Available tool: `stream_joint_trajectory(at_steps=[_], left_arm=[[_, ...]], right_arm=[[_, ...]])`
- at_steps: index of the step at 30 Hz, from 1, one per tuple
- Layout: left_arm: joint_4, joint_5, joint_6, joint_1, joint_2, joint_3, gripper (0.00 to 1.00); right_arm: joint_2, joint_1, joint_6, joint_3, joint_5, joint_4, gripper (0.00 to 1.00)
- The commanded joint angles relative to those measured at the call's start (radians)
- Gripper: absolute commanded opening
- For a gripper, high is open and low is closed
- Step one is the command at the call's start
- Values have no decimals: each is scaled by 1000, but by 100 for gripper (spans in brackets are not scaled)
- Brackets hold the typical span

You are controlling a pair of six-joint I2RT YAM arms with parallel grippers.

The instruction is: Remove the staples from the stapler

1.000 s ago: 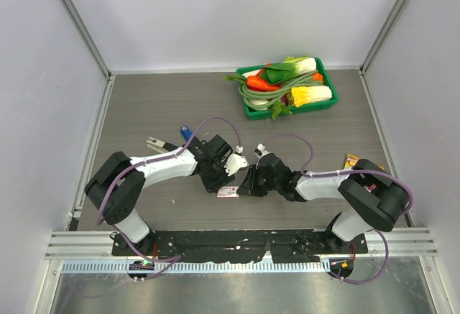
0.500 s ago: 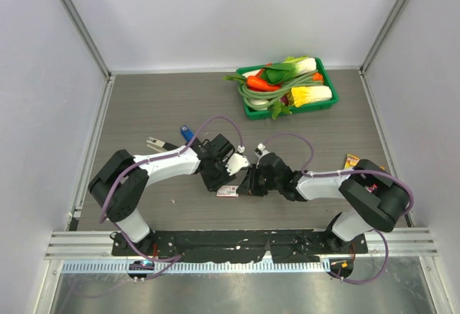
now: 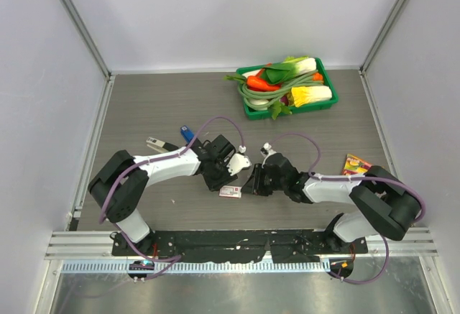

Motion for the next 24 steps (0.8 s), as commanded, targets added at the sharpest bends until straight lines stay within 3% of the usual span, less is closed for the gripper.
stream_joint_trajectory(at_steps=[1,8,24], left_arm=[[18,14,-13,-7,8,-27,40],[9,15,-21,-7,12,-16,40],[-10,46,-50,-16,20,7,40]], right_arm=[[-51,-14,-10,-30,26,-18,19],[-14,-14,-7,-33,1,10,11],[115,-12,30,17,-52,111,9]])
